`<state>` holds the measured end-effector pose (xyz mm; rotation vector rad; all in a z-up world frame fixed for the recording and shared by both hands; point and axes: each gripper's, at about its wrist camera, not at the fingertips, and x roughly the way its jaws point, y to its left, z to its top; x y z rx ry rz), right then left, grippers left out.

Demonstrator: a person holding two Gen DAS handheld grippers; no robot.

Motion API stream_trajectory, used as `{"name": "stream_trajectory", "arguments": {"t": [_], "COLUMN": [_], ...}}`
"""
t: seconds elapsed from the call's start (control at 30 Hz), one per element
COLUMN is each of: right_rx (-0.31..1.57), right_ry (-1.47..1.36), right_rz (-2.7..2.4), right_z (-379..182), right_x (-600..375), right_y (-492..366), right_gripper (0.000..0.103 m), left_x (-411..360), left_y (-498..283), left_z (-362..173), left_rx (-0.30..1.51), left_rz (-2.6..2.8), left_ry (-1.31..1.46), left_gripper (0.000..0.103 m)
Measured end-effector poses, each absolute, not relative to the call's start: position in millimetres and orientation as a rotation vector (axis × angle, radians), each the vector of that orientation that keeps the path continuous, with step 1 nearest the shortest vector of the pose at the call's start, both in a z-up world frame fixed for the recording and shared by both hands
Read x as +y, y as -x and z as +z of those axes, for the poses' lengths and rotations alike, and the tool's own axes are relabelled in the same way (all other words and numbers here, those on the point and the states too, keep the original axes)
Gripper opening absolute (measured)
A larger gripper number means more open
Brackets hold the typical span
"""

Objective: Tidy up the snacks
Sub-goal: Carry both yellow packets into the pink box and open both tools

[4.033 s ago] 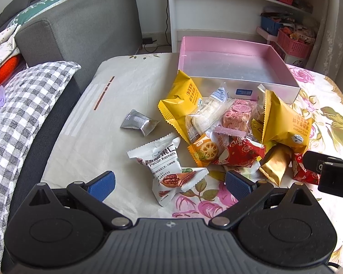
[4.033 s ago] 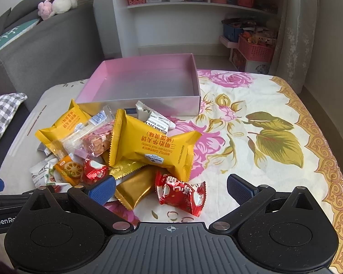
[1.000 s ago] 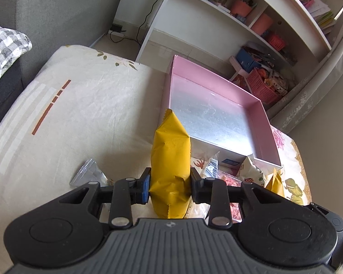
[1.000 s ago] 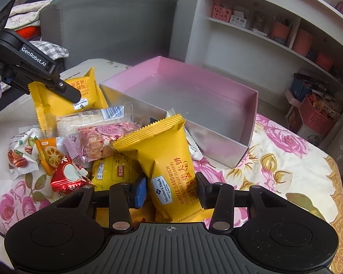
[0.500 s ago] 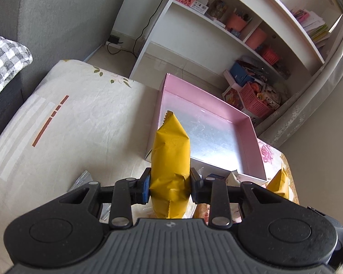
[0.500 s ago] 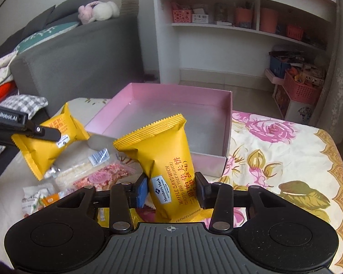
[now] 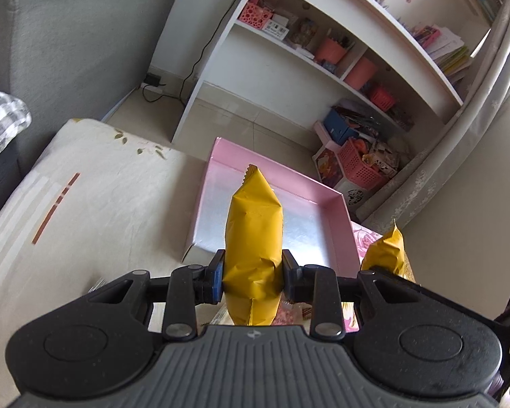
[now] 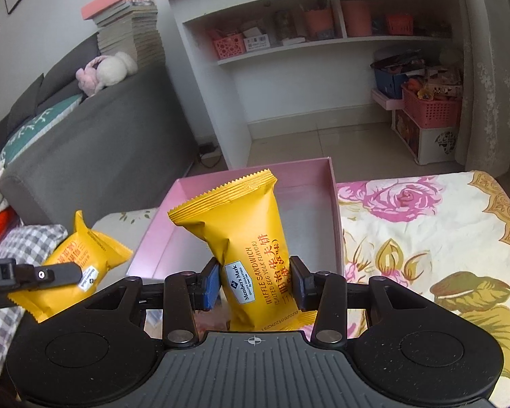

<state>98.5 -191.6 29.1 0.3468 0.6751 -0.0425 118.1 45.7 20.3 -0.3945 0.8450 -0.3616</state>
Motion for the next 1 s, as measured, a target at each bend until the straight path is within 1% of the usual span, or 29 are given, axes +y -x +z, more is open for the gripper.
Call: {"name": "stream_trajectory", "arguments": {"t": [0.2,0.4,0.63,0.83,1.0], "right_rx": [0.656,0.643,0.629,0.634,0.688], "right_ry": [-0.391,-0.418,-0.436,-0.437,-0.429], "right_rz": [-0.068,-0.061,-0.052,-0.056,-0.050], "right_z": [20,-1,-14,-25,-38], "right_x": [-207,-217,-227,-229,-227], "right_y": [-122,-137,-153,-167,-173], "right_gripper": [0.041,0.041,0.041,0.041,0.041], "left_x": [24,0,-7,-5,1], "left_y": [-145,-167,-176,-176,-176], "left_z": [15,-7,-28,-33,-35], "left_rx": [0.808,0.754,0.716,0.735,0.781], "left_rz": [-0.409,-0.434,-0.419,-0.390,-0.380], "left_ry": [0.383,0.328,0.268,0.204,0.203], "left_gripper": [0.029,0.029,0.029,0.029,0.029]}}
